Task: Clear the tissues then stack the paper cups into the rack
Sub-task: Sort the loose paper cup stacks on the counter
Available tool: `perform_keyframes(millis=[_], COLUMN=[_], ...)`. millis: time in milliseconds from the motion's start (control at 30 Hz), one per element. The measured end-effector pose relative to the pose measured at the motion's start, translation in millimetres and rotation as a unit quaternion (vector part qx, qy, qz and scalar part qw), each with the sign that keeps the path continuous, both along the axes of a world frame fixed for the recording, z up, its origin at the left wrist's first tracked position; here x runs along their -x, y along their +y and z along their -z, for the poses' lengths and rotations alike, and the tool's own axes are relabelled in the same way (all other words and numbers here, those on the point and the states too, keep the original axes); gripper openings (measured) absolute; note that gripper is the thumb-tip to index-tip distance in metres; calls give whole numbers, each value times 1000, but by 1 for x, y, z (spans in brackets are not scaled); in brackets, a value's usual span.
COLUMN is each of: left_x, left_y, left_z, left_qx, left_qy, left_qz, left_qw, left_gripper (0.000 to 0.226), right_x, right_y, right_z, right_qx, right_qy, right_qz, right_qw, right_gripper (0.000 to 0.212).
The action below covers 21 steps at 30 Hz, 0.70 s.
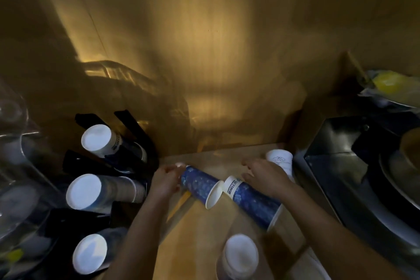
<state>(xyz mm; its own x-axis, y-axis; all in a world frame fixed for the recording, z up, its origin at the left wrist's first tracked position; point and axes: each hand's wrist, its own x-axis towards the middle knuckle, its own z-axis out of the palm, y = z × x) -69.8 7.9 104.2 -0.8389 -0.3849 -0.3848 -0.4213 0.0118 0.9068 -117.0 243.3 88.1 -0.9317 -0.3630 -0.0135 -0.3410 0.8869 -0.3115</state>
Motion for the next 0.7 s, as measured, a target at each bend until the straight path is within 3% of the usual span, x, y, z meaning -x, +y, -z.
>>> perform_keyframes(millis=[100,233,400,700], left_x=[1,2,9,34], left_y=[1,2,3,7], left_z=[23,57,84,100], left_qx=[-21,30,5,-83], left_qy=[-60,-108,-148,-236], left_qz=[8,5,7,10], left_qw=[998,994,989,968], left_gripper=[17,30,66,69], right_x=[-3,-4,1,11], right_y=[0,0,2,1], right_z=[20,43,63,77], right_qx=[-67,-109,-124,-129], right_qy=[18,18,-53,-118], right_qz=[12,13,16,37], right_qw=[998,994,991,984], right_gripper=[32,25,43,58])
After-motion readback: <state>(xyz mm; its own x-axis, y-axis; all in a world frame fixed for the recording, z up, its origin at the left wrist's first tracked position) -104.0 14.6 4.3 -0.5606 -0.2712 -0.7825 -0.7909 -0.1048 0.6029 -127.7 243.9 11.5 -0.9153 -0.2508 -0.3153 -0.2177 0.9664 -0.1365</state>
